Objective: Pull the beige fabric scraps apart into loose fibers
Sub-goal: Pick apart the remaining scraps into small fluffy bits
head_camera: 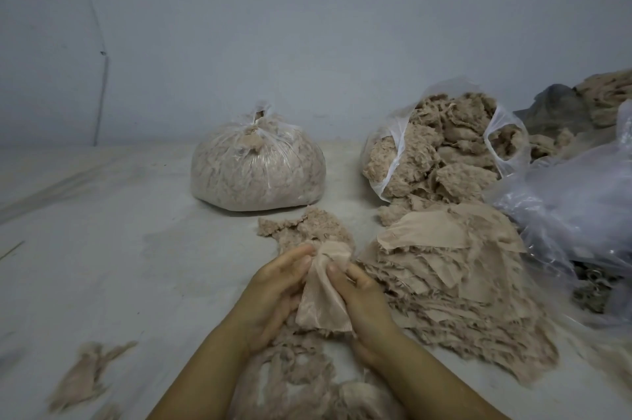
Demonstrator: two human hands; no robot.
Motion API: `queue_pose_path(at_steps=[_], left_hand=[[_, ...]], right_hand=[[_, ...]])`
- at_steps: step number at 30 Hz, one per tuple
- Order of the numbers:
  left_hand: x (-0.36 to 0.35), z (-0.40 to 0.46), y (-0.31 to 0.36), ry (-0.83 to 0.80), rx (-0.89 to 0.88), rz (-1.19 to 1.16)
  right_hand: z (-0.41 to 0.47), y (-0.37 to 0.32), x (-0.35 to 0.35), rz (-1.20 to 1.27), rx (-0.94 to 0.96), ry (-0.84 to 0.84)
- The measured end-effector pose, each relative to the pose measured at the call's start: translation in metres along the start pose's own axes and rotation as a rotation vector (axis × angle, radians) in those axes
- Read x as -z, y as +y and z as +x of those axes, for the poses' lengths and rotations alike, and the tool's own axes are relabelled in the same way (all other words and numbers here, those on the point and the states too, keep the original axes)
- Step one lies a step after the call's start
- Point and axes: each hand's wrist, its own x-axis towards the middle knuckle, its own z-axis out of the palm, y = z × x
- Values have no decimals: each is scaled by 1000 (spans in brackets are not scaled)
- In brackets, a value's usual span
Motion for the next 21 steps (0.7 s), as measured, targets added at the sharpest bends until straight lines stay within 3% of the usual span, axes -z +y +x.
queue_pose_path(at_steps=[3, 7, 12, 14, 18, 21], left_hand=[[4, 7, -6, 285, -44, -103], [11, 10, -8, 423, -66, -114], [24, 13, -5, 691, -287, 369], [22, 9, 0, 594, -394, 497], [2, 4, -6, 208, -287, 548], [-3, 4, -8, 286, -275, 558]], right_hand=[[-1, 1, -3, -18, -20, -22], [2, -2, 0, -42, 21, 12], [3, -9, 8, -116, 20, -91], [2, -12, 11, -204, 7, -176], [-1, -6, 6, -275, 17, -202], [5, -2, 5, -241, 85, 51]])
